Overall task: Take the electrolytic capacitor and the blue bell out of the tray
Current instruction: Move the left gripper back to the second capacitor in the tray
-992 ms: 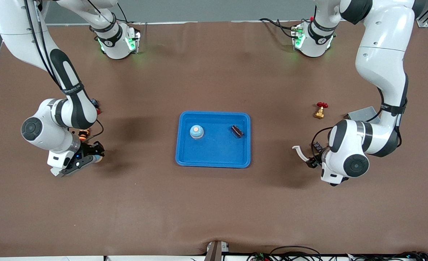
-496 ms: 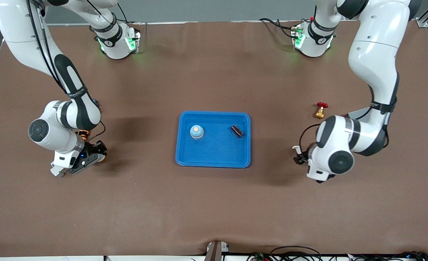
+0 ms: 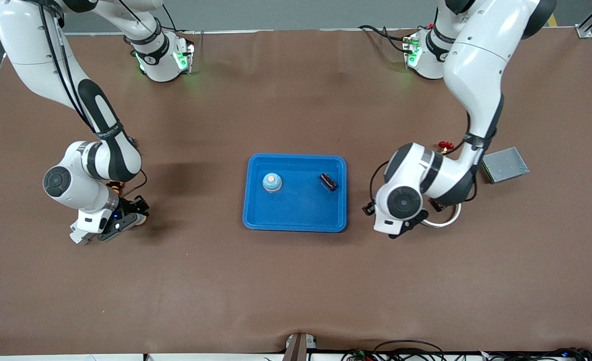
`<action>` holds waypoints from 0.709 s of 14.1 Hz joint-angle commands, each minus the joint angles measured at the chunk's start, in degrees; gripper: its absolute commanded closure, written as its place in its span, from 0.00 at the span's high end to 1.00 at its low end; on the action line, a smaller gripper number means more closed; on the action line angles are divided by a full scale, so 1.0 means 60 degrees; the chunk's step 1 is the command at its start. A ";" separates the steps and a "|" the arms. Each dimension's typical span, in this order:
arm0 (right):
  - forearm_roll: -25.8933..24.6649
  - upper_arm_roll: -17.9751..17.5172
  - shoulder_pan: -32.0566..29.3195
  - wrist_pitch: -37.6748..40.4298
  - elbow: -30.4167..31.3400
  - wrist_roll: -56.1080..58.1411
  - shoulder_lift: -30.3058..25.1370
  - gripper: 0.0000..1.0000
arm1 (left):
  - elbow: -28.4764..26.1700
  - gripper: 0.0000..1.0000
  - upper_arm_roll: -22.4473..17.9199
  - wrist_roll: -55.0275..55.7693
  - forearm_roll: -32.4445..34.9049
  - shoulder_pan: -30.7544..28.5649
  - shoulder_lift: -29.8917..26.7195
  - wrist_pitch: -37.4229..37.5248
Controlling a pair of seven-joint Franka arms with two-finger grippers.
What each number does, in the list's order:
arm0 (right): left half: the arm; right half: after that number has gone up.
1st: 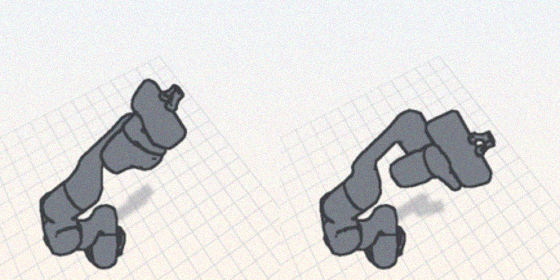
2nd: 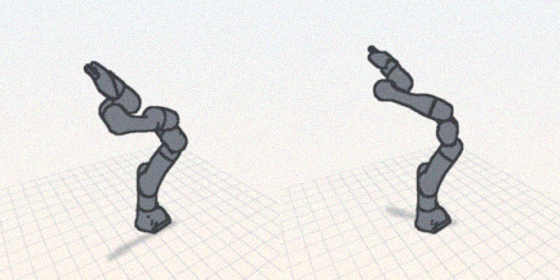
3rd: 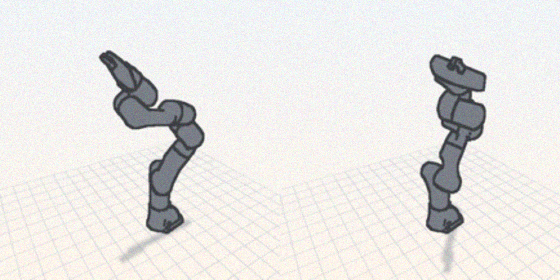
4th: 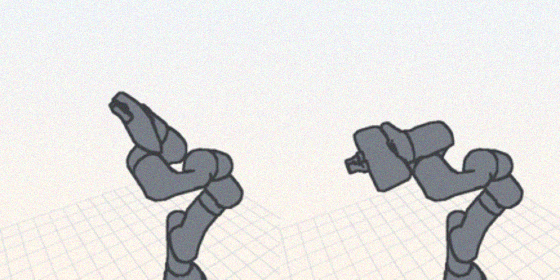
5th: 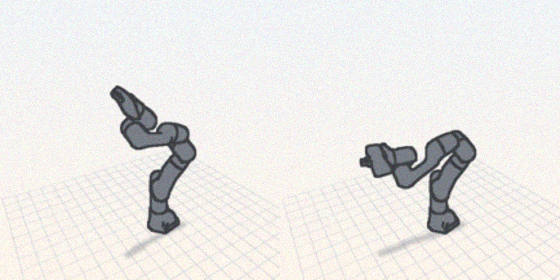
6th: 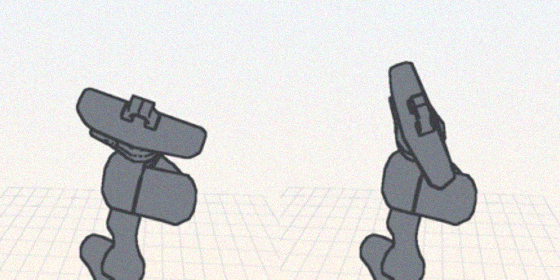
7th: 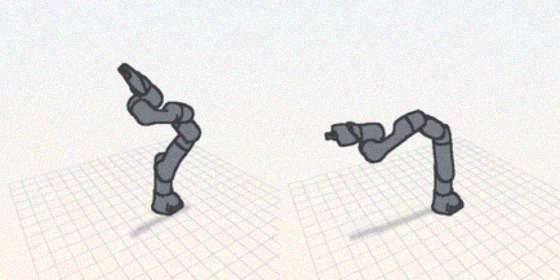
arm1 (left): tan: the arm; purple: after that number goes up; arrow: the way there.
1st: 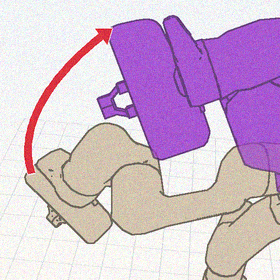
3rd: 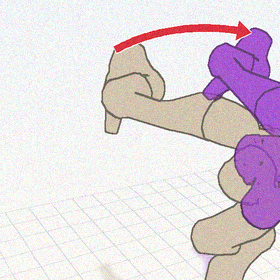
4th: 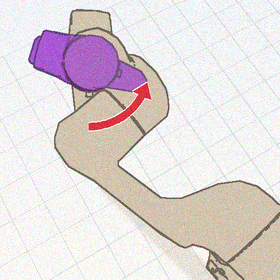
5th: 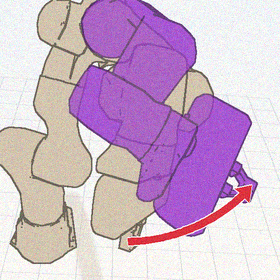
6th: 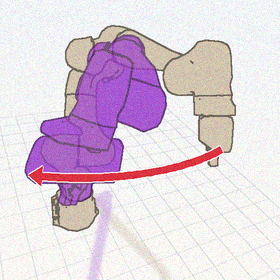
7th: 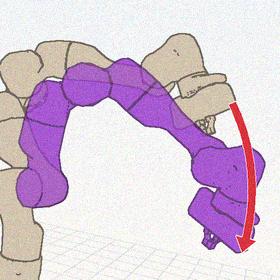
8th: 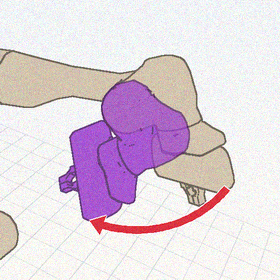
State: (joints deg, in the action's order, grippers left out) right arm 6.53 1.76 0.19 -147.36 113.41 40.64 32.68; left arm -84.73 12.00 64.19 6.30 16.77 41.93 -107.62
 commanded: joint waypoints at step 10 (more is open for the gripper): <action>0.0201 -0.0146 -0.0354 0.0127 -0.0239 0.0200 0.0061 1.00 | 0.0088 0.70 -0.0081 0.2823 -0.0230 0.1775 0.0101 -0.1502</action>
State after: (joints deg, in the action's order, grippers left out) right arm 6.60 1.78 -0.77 -147.31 113.07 40.71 32.74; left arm -84.11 12.09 80.56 5.11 26.56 42.31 -115.75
